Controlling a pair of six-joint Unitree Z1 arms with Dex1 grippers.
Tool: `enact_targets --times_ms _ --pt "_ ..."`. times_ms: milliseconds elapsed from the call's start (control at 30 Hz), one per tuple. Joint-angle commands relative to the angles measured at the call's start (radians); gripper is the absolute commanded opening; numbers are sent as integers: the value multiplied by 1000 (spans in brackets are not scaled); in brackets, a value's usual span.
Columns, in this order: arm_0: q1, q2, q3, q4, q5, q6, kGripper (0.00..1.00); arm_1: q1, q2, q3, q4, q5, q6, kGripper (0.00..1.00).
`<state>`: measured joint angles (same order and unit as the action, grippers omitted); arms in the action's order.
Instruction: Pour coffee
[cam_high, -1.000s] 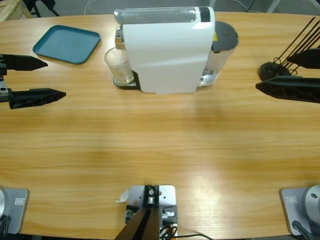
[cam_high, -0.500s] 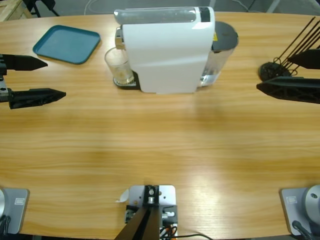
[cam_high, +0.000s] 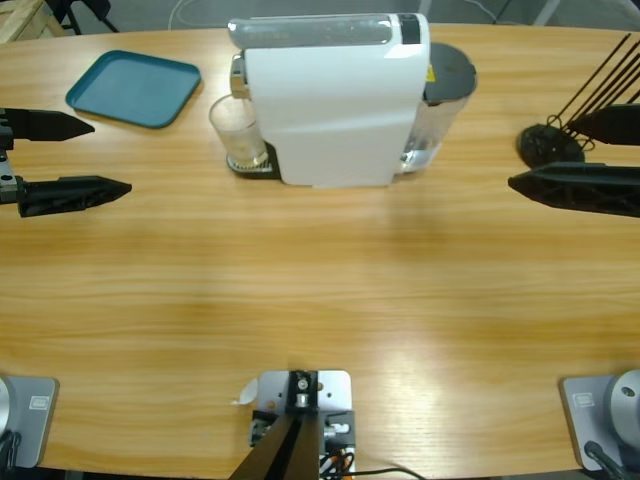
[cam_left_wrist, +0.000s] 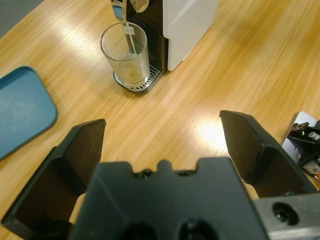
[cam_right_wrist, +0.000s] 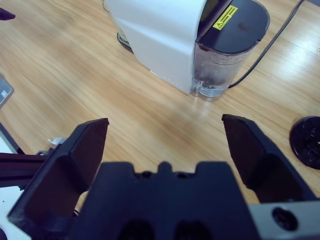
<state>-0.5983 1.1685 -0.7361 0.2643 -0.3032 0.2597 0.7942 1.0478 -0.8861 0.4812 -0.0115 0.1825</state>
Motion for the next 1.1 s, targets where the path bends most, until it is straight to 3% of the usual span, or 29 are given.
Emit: enact_targets --times_ms 33,733,933,1100 --pt "20 2 38 -7 12 -18 1000 8 -9 42 1 16 -5 1000" --pt "20 -2 57 -10 13 2 1000 8 -8 42 13 41 1 1000" --pt "81 -9 60 -70 76 15 1000 8 16 43 2 38 2 1000" --pt "85 -10 38 -97 22 71 1000 8 68 42 -38 39 2 1000"
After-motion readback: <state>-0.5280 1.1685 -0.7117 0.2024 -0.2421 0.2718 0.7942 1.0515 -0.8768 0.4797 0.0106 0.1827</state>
